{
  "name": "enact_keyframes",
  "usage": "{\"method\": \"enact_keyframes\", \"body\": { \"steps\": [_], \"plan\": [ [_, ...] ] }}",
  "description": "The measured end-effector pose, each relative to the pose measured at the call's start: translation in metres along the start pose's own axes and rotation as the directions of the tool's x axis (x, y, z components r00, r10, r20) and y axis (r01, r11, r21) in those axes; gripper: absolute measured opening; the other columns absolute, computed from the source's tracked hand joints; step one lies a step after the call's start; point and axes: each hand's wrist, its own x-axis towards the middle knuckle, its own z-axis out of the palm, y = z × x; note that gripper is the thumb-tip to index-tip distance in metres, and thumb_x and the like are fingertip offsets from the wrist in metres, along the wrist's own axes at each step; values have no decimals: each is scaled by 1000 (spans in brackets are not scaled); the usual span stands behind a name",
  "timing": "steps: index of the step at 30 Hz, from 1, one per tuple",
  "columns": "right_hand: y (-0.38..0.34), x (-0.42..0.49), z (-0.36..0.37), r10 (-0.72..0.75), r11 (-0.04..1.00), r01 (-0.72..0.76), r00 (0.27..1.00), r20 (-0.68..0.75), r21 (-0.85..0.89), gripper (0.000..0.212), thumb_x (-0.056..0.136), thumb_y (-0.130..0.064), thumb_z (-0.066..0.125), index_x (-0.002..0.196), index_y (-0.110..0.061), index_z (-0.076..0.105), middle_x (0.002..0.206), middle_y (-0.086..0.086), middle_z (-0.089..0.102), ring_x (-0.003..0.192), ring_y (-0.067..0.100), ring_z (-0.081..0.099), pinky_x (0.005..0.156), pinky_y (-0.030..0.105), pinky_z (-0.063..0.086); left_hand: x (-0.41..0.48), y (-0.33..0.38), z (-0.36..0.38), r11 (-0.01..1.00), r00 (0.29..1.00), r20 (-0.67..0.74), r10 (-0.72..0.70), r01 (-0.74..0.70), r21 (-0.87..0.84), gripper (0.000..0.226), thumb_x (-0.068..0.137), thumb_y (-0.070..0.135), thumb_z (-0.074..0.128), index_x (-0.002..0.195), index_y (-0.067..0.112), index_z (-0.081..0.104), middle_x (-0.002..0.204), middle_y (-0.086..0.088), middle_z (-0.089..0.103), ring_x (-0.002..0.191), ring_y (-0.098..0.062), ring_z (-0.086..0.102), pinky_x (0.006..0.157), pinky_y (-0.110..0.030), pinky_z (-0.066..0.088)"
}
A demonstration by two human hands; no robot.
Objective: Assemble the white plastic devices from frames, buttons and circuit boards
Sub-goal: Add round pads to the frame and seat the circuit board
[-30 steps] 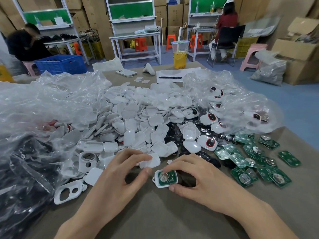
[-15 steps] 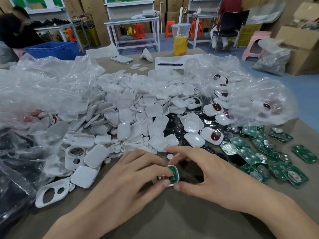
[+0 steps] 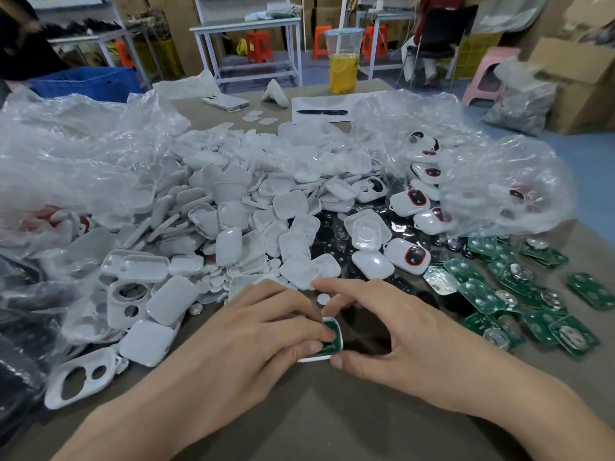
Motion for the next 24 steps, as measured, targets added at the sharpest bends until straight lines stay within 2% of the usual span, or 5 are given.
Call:
{"method": "enact_keyframes", "body": {
  "steps": [4, 8, 14, 21, 24],
  "plan": [
    [-1, 0, 1, -14, 1000, 14, 1000, -12, -9, 70, 87, -45, 70, 138, -62, 26, 127, -38, 45, 127, -12, 38, 96, -2, 23, -1, 3, 1, 1000, 1000, 6, -19, 19, 10, 25, 102, 39, 49, 113, 35, 71, 114, 21, 60, 109, -3, 50, 95, -20, 42],
    [0, -1, 1, -17, 1000, 17, 1000, -17, -18, 69, 88, -45, 71, 141, -59, 29, 127, -37, 47, 127, -12, 39, 96, -1, 24, -8, 6, -1, 999, 999, -21, -42, 42, -8, 26, 107, 39, 43, 122, 38, 64, 125, 21, 52, 117, -4, 47, 96, -18, 38],
    [-1, -3, 1, -22, 1000, 22, 1000, -19, 2, 66, 87, -50, 69, 141, -58, 31, 128, -41, 40, 128, -12, 38, 96, -1, 25, -32, -12, -14, 960, 942, -193, -273, 280, 10, 32, 100, 46, 45, 121, 36, 67, 124, 25, 55, 119, -5, 50, 95, -25, 41],
    [-2, -4, -1, 7, 999, -6, 1000, -28, 49, 64, 83, -53, 72, 136, -61, 36, 126, -45, 39, 127, -18, 35, 92, -5, 23, -32, -17, -16, 928, 934, -86, -348, 356, 111, 37, 95, 58, 42, 118, 41, 65, 133, 20, 54, 124, -7, 47, 101, -25, 32],
    [0, -4, -1, 14, 998, -13, 1000, -26, 60, 63, 83, -53, 72, 134, -61, 36, 126, -48, 38, 126, -21, 34, 92, -5, 23, -24, -15, -14, 917, 939, -116, -324, 342, 206, 35, 94, 56, 44, 110, 36, 68, 124, 15, 60, 114, -12, 56, 97, -27, 33]
  ]
}}
